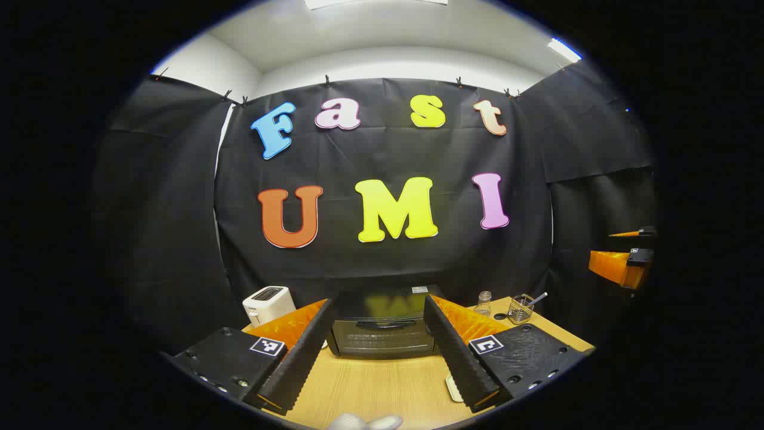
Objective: Open the electric oven with the left hand, put the food in, and close the electric oven.
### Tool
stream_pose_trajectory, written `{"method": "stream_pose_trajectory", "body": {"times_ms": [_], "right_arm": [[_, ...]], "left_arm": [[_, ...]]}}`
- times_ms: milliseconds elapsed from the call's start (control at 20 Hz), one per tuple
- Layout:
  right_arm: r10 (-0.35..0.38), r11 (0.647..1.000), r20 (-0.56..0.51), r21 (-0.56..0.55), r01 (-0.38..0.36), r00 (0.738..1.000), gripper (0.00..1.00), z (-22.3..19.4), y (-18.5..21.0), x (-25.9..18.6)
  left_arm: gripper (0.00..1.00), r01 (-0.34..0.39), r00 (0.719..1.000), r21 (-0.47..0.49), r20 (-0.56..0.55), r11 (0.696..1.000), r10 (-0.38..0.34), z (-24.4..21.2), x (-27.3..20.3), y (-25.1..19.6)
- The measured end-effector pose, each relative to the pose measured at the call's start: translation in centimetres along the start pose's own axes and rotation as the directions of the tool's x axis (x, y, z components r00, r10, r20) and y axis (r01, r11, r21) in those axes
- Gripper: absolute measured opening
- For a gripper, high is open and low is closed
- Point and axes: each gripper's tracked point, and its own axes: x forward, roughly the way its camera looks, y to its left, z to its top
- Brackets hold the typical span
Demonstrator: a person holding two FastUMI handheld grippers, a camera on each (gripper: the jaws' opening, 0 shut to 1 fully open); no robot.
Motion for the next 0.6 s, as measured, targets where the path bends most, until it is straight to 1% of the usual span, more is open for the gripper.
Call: {"method": "stream_pose_trajectory", "body": {"times_ms": [50, 100, 150, 250, 300, 350, 550, 600], "right_arm": [[0.0, 1.0, -0.001, 0.002, 0.0, 1.0, 0.96, 0.0, 0.0, 0.2], [0.0, 1.0, -0.002, 0.002, 0.0, 1.0, 0.96, 0.1, 0.1, 0.5], [0.0, 1.0, -0.004, 0.002, 0.0, 1.0, 0.96, 0.0, 0.1, 0.8], [0.002, 1.0, -0.007, 0.001, -0.002, 1.0, 0.96, -0.2, 0.4, 1.1], [0.002, 1.0, -0.007, -0.001, -0.002, 1.0, 0.96, -0.1, 0.5, 1.2], [0.002, 1.0, -0.007, -0.002, -0.002, 1.0, 0.96, -0.1, 0.5, 1.2], [-0.003, 1.0, -0.005, -0.007, 0.003, 1.0, 0.96, -0.2, 0.6, 1.5], [-0.007, 1.0, -0.006, -0.003, 0.007, 1.0, 0.96, -0.3, 0.4, 1.6]], "left_arm": [[1.0, -0.003, 1.0, 0.0, 0.002, 1.0, 0.003, 0.0, 0.3, 0.2], [0.96, -0.003, 1.0, -0.001, 0.003, 1.0, 0.003, 0.1, 0.5, 0.3], [1.0, -0.004, 1.0, 0.0, 0.005, 1.0, 0.004, 0.0, 0.7, 0.3], [1.0, 0.0, 1.0, 0.0, 0.002, 1.0, 0.0, -0.2, 1.0, 0.4], [0.96, 0.002, 1.0, 0.0, 0.0, 1.0, -0.002, -0.2, 1.2, 0.3], [1.0, 0.003, 1.0, 0.0, -0.002, 1.0, -0.003, -0.3, 1.4, 0.3], [1.0, 0.008, 1.0, 0.0, -0.001, 1.0, -0.008, -0.4, 2.3, 0.3], [0.96, 0.01, 1.0, 0.0, 0.003, 1.0, -0.01, -0.3, 2.5, 0.3]]}}
